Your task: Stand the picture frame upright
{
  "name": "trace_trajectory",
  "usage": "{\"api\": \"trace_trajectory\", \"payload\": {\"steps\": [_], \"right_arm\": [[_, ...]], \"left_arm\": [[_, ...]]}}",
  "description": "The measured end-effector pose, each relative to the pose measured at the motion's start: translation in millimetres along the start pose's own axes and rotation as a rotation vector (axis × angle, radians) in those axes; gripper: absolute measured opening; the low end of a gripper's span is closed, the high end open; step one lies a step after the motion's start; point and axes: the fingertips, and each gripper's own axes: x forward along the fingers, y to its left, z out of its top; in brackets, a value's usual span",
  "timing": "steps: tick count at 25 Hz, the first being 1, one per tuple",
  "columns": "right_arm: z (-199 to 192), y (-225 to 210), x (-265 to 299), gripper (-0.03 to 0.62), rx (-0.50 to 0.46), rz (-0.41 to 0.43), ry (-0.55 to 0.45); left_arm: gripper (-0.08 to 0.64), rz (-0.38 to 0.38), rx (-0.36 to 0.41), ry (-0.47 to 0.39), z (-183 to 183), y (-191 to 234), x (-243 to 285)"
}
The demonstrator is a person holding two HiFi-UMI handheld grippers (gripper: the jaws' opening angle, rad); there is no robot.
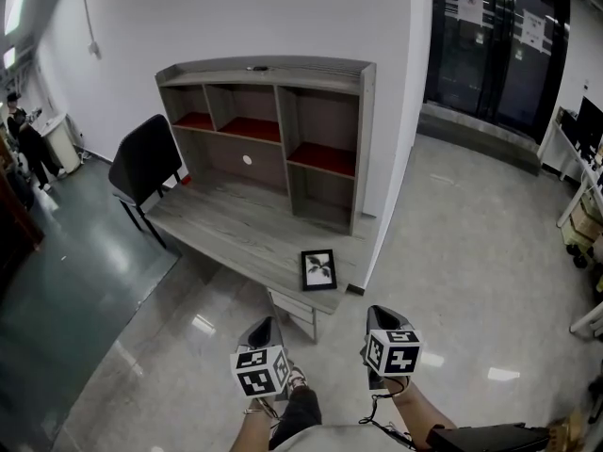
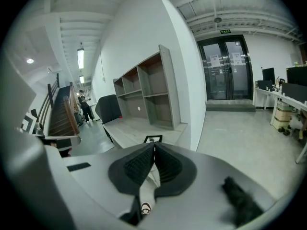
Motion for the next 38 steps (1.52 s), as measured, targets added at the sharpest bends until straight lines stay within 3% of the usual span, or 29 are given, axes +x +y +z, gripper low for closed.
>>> {"api": "trace_trajectory", "payload": {"steps": [31, 38], "right_arm": [[126, 9, 199, 0.031, 0.048, -0.093, -0.025], [138, 9, 226, 0.032, 0.07, -0.134, -0.02]], "left_arm": [[0.012, -0.099, 0.041, 0.032, 118, 82, 210], [0.012, -0.142, 0.068, 0.04, 139, 93, 250]]}}
